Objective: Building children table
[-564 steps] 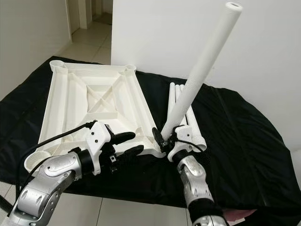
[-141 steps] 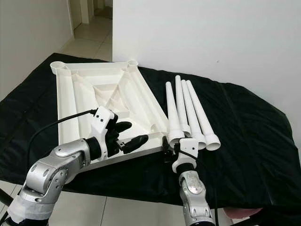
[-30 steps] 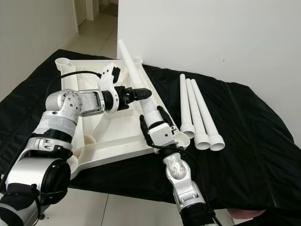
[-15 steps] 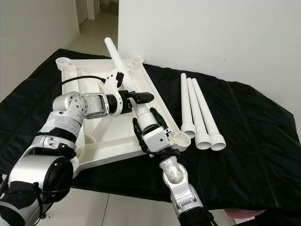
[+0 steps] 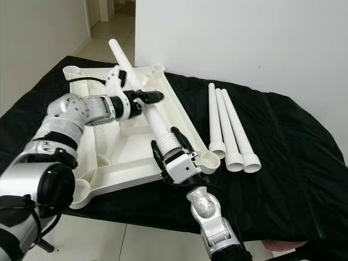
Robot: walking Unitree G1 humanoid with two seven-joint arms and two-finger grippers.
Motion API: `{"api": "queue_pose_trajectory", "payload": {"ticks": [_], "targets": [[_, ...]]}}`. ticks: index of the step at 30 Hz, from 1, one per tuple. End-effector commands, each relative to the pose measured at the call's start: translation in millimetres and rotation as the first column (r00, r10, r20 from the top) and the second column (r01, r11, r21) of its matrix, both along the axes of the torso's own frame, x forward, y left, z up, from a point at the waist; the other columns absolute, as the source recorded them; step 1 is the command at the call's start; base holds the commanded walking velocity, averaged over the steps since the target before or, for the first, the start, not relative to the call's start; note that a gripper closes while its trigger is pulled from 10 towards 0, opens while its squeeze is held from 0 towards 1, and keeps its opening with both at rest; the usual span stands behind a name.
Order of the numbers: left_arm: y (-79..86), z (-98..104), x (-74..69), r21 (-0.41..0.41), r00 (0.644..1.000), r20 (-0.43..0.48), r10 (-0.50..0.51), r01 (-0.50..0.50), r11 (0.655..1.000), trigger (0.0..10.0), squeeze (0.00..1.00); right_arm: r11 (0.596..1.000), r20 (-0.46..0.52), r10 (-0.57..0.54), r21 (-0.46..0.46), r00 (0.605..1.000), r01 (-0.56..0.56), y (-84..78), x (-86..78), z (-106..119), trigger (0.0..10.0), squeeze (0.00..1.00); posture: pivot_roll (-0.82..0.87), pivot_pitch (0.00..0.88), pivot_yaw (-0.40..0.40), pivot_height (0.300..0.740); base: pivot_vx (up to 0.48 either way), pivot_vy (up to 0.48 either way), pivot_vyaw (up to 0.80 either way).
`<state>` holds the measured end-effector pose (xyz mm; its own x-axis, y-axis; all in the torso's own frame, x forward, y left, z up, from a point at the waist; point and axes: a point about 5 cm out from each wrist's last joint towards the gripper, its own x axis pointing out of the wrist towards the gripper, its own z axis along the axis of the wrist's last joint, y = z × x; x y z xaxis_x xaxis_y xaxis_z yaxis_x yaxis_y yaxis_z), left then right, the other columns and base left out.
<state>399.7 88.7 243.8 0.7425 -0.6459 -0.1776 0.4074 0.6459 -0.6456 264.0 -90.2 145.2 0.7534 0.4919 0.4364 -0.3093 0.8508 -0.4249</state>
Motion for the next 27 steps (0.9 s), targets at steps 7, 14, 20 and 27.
{"api": "queue_pose_trajectory", "payload": {"ticks": [7,14,20,27], "targets": [[1.1,18.0,5.9,-0.072,0.999,0.037,0.027,-0.024,0.997,0.0,0.00,0.999,-0.020,0.028,-0.041,0.999,-0.029,-2.5,-2.7,-6.0,10.0,0.00,0.01,0.000,-0.095,0.740,0.000,0.000,0.00],[3.4,20.8,8.5,-0.145,0.999,0.004,0.047,-0.046,0.988,0.0,0.00,0.996,0.000,0.062,-0.068,0.998,-0.062,0.3,-1.8,-3.8,10.0,0.00,0.03,0.000,-0.099,0.740,0.000,0.000,0.00],[3.4,23.6,8.7,-0.244,0.997,-0.066,0.041,-0.056,0.968,0.0,0.00,0.995,0.006,0.070,-0.078,0.998,-0.070,1.3,-0.8,-3.4,10.0,0.00,0.03,0.000,-0.101,0.740,0.000,0.000,0.00],[5.2,26.9,10.1,-0.303,0.992,-0.111,0.056,-0.088,0.949,10.0,0.00,0.997,-0.038,0.073,-0.034,0.997,-0.074,-0.6,0.4,-6.0,10.0,1.00,0.04,0.000,-0.106,0.740,0.000,0.000,0.00]]}}
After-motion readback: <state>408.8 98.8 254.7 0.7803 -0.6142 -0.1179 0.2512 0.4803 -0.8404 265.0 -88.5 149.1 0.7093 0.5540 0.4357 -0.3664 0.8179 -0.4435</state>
